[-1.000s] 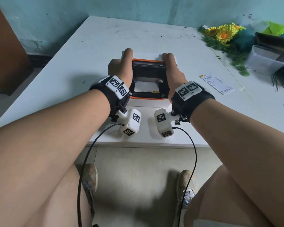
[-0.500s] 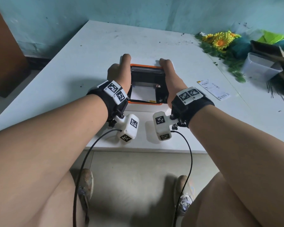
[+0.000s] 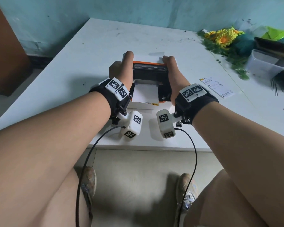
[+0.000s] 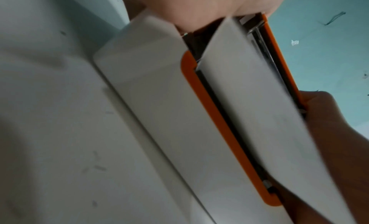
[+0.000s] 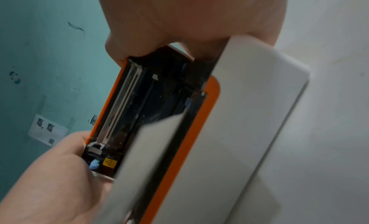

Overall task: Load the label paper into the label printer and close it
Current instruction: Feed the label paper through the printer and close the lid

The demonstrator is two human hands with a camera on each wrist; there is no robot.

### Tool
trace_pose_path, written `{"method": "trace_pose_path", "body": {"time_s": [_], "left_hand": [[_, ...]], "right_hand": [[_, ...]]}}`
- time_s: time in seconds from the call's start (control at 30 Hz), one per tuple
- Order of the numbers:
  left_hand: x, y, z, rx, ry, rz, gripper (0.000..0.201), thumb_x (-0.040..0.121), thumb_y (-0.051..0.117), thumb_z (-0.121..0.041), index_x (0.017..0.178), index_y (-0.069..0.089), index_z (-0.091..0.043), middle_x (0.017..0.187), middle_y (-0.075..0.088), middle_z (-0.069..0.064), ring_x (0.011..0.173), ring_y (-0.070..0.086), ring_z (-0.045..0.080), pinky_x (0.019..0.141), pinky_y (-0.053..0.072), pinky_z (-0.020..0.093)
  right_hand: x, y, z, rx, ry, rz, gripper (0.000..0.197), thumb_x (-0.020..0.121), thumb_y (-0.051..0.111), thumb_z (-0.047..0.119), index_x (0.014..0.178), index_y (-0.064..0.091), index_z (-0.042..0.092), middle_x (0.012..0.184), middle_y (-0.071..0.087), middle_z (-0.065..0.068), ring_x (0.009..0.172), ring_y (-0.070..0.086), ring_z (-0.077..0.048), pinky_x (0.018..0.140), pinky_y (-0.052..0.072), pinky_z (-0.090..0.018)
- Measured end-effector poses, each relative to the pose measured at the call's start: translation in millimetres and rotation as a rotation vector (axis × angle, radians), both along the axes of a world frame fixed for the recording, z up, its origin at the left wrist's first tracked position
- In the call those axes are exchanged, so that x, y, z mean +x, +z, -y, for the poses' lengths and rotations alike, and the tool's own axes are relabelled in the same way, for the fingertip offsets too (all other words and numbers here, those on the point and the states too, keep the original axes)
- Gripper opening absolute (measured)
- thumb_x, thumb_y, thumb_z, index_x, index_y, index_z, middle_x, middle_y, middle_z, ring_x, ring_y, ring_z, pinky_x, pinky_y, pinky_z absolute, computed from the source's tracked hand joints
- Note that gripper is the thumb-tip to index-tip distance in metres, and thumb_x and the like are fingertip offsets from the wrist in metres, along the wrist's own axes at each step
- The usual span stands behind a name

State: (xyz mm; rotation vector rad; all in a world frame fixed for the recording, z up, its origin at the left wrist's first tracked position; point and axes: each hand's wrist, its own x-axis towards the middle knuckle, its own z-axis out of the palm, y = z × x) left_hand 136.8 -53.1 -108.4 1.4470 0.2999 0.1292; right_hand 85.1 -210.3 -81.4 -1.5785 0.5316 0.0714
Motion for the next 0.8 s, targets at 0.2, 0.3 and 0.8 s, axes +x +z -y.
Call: {"method": "trace_pose_path", "body": {"time_s": [0.2, 0.3, 0.8], "left_hand": [[2.2, -1.2, -2.2, 0.004, -0.039, 0.001, 0.050, 0.073, 0.062, -0.063, 0.079, 0.057, -0.014, 0.068, 0.059, 0.005, 0.062, 0.059, 0.025, 0.069, 0.063, 0.054], [4.1, -1.3, -1.1, 0.019, -0.042, -0.004, 0.054, 0.072, 0.060, -0.066, 0.079, 0.059, -0.013, 0.070, 0.061, 0.005, 0.064, 0.063, 0.027, 0.078, 0.065, 0.063], [9.1, -3.2, -0.4, 0.035, -0.028, -0.005, 0.061, 0.066, 0.055, -0.073, 0.083, 0.058, -0.014, 0.076, 0.059, 0.005, 0.069, 0.059, 0.025, 0.084, 0.063, 0.067]], "right_hand": [[1.6, -0.4, 0.1, 0.006, -0.001, -0.004, 0.074, 0.059, 0.066, 0.081, 0.103, 0.075, 0.023, 0.109, 0.083, -0.009, 0.091, 0.083, -0.027, 0.082, 0.065, -0.043], [1.5, -0.5, -0.1, 0.012, 0.004, 0.000, 0.072, 0.062, 0.066, 0.080, 0.103, 0.075, 0.022, 0.111, 0.083, -0.009, 0.091, 0.083, -0.026, 0.075, 0.066, -0.039], [5.2, -4.1, 3.6, 0.004, 0.045, 0.028, 0.065, 0.066, 0.065, 0.079, 0.097, 0.074, 0.023, 0.101, 0.084, -0.008, 0.082, 0.083, -0.027, 0.077, 0.066, -0.043]]}}
